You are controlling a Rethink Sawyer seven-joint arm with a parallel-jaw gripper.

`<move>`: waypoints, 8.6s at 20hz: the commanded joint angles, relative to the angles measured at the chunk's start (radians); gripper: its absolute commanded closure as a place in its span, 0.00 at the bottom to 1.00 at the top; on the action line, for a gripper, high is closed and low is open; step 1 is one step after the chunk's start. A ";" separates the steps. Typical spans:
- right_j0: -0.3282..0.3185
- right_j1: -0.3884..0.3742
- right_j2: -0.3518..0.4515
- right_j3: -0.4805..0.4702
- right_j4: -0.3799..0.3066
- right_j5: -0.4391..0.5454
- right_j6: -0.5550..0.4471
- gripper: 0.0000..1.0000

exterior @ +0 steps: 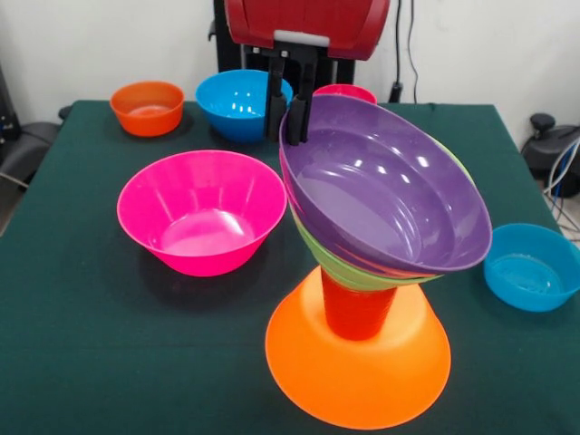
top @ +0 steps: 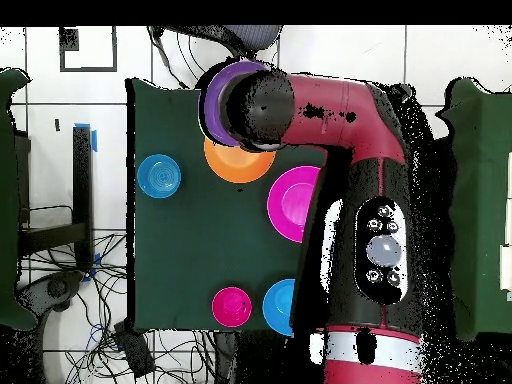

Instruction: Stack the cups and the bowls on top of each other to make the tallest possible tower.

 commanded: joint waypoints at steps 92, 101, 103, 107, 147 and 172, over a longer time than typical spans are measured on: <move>0.020 0.067 0.000 0.152 0.053 0.090 0.032 1.00; 0.023 0.079 -0.002 0.148 0.046 0.071 0.037 1.00; 0.022 0.082 -0.002 0.148 0.045 0.069 0.036 1.00; 0.018 0.085 -0.004 0.149 0.039 0.064 0.030 1.00; 0.003 0.089 0.011 0.174 0.026 0.005 -0.003 1.00; -0.001 0.090 0.010 0.166 0.016 0.036 -0.027 0.00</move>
